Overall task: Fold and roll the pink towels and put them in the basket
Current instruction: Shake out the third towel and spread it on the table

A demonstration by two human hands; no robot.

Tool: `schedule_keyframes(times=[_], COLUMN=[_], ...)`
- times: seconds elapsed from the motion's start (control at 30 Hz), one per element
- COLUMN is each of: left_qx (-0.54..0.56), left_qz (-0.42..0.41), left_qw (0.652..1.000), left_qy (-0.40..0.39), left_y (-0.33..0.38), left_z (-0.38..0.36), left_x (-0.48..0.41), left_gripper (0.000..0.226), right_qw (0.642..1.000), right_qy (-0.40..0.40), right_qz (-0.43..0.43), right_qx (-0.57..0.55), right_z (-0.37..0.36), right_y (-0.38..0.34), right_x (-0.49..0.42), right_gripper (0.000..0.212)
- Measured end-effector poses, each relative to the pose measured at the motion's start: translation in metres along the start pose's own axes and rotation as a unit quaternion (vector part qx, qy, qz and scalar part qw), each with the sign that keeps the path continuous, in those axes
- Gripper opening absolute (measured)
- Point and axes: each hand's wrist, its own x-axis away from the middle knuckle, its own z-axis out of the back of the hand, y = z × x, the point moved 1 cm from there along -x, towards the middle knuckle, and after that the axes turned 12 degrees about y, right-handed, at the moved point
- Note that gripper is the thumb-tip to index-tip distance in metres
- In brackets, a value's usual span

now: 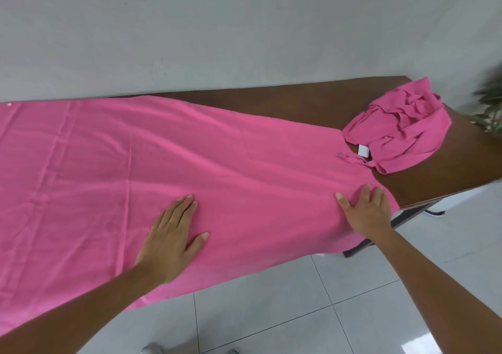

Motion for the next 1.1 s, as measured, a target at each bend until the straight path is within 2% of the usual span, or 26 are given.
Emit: schedule_keyframes(times=[0.2, 0.4, 0.53, 0.73, 0.97, 1.1], left_qx=[0.0, 0.048, 0.072, 0.117, 0.168, 0.152], left_qz=[0.007, 0.025, -0.012, -0.051, -0.089, -0.115], left_qw=[1.0, 0.999, 0.997, 0.992, 0.982, 0.98], left_qy=[-0.015, 0.003, 0.019, 0.013, -0.02, -0.048], left_y=[0.002, 0.013, 0.023, 0.046, 0.094, 0.112], left_z=[0.002, 0.012, 0.011, -0.012, -0.044, -0.068], left_x=[-0.001, -0.021, -0.054, -0.124, -0.212, -0.247], left_gripper=[0.086, 0.076, 0.068, 0.062, 0.067, 0.06], right_qw=[1.0, 0.997, 0.992, 0.993, 0.995, 0.996], right_qy=[-0.01, 0.051, 0.096, 0.086, 0.071, 0.053], right_qz=[0.004, -0.016, -0.021, 0.0, 0.053, 0.075], right_qx=[-0.001, -0.047, -0.078, -0.079, -0.055, -0.02], right_z=[0.0, -0.005, -0.006, 0.008, 0.032, 0.032], right_y=[-0.001, -0.005, -0.01, -0.011, -0.013, -0.018], right_x=[-0.006, 0.0, 0.0, -0.025, -0.072, -0.099], right_gripper=[0.102, 0.095, 0.089, 0.083, 0.074, 0.073])
